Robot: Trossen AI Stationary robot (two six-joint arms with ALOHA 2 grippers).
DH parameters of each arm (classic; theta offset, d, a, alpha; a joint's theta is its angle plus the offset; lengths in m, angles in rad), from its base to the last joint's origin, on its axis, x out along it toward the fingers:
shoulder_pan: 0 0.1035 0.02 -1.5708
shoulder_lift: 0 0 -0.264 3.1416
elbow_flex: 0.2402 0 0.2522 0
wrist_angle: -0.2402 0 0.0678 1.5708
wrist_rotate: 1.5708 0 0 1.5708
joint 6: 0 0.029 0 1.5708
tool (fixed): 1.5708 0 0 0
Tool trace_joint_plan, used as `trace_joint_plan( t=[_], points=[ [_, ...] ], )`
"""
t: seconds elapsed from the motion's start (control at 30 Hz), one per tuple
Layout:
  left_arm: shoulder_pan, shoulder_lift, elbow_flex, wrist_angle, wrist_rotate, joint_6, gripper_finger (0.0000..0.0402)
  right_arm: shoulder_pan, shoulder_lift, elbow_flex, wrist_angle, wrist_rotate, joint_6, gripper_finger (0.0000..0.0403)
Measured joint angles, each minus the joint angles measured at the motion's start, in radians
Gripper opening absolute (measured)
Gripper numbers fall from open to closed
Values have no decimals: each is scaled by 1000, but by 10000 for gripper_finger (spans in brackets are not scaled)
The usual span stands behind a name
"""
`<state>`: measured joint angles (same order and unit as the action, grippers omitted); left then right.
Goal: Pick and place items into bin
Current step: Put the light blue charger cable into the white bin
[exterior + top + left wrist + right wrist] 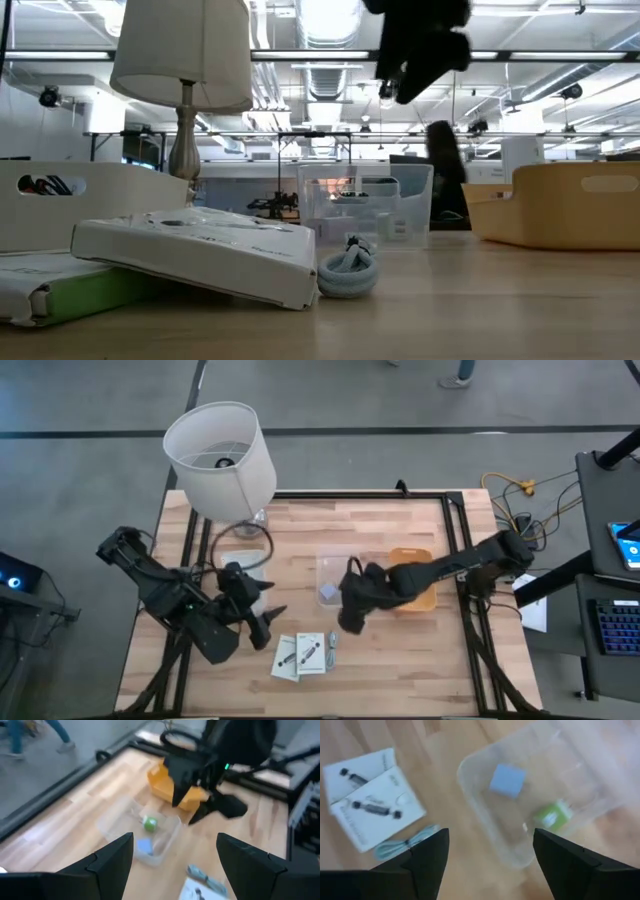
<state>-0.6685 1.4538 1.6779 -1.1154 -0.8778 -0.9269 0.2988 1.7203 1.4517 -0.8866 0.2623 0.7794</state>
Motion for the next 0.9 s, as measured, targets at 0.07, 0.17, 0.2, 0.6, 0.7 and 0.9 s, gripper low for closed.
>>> trace_joint_plan(
  t=[0.07, 0.17, 0.2, 0.6, 0.7, 0.9],
  points=[
    [2, 16, 0, 2, 40, 10, 269, 51, 1, 0, -3, -1, 53, 267],
    [2, 39, 0, 13, 85, 40, 269, 125, 12, 1, -2, -2, 138, 263],
    [2, 47, 0, 13, 100, 42, 269, 148, 16, 1, -2, -2, 172, 263],
    [-2, 125, 0, 3, 263, 42, 269, 176, 198, 15, 8, -56, 612, 258],
    [-8, 137, 0, -2, 271, 32, 269, 172, 245, 60, 26, -57, 613, 251],
    [-14, 142, 0, -2, 274, 4, 269, 144, 366, 161, 30, -61, 627, 235]
  ],
)
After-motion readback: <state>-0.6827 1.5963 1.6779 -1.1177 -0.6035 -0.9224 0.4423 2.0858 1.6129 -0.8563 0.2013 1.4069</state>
